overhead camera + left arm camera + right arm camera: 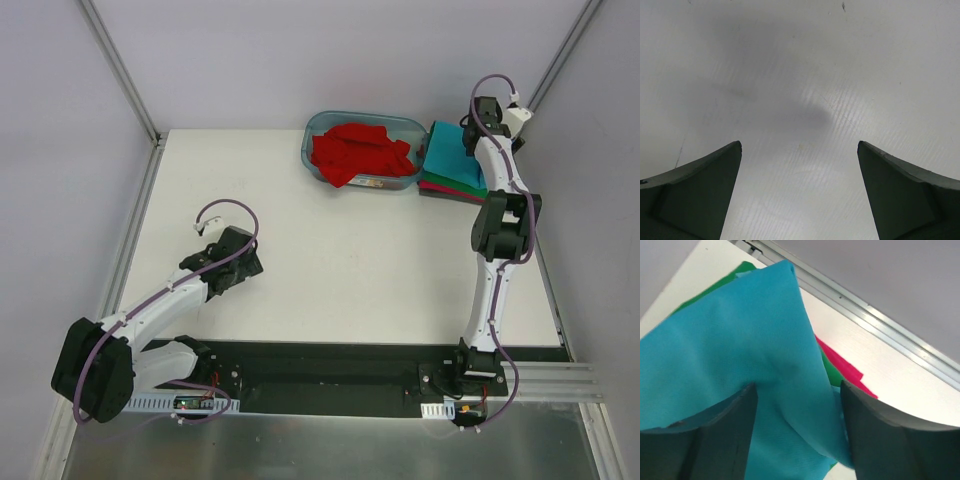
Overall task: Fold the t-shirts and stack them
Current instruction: Put the neatly folded tshirt into the corner of the board with the right arm
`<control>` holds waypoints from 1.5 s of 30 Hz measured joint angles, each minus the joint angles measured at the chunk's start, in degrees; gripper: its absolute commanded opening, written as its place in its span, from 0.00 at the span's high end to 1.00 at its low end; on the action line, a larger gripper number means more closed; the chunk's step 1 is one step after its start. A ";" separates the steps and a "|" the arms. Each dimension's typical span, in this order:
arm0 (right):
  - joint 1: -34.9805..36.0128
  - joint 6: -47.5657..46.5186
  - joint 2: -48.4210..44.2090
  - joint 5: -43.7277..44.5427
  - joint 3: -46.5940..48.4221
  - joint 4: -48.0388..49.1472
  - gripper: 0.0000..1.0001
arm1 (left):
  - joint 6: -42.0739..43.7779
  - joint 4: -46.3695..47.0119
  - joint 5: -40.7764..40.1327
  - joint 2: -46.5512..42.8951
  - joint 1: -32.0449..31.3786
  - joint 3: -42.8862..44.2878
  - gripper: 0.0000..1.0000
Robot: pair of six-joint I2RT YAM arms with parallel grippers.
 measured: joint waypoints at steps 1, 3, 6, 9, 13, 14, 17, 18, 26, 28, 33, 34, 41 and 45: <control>-0.20 -0.46 0.00 0.09 -0.35 0.09 0.11 | 0.00 0.00 0.04 0.02 0.00 0.04 0.01; -0.48 -1.92 0.00 0.24 -0.50 0.20 0.04 | 0.00 0.00 0.09 0.02 0.00 0.07 0.01; -0.81 -4.74 -0.28 0.85 -0.48 0.79 0.04 | 0.00 -0.02 0.46 -0.20 0.00 0.07 0.01; -0.87 -7.58 -1.16 1.16 -0.55 1.01 0.04 | 0.02 -0.02 0.94 -1.38 0.00 0.07 0.01; -0.87 -11.47 -5.81 -3.06 -4.22 2.36 0.04 | 0.04 -0.02 1.07 -4.42 0.00 0.07 0.01; -0.87 -12.63 -7.91 -5.38 -6.08 2.86 0.04 | 0.04 -0.02 1.22 -5.14 0.00 0.07 0.01; -0.90 -15.08 -15.98 -13.86 -13.77 5.84 0.04 | 0.09 -0.02 1.68 -7.45 0.00 0.04 0.01; -0.98 -15.54 -19.69 -17.40 -17.64 7.52 0.04 | 0.11 -0.02 2.08 -8.37 0.02 0.04 0.01; -1.03 -15.74 -44.76 -40.33 -44.50 19.19 0.04 | 0.61 -0.02 4.98 -15.37 0.02 -1.42 0.01; -1.03 -14.64 -49.24 -44.33 -49.66 20.24 0.04 | 0.81 -0.02 5.79 -17.11 0.00 -1.99 0.01; 0.15 -10.62 -64.43 -50.51 -68.89 24.57 0.04 | 1.18 -0.07 7.96 -21.33 0.00 -3.54 0.01; 0.66 -9.64 -68.13 -50.88 -73.24 25.27 0.04 | 1.25 -0.15 8.44 -21.97 0.02 -3.65 0.01; 2.84 -4.85 -97.24 -50.38 -101.90 26.14 0.04 | 2.01 -0.11 10.58 -26.05 0.00 -4.44 0.01; 2.84 -3.56 -114.07 -46.82 -111.73 21.29 0.04 | 2.08 -0.13 11.54 -28.11 0.02 -5.16 0.01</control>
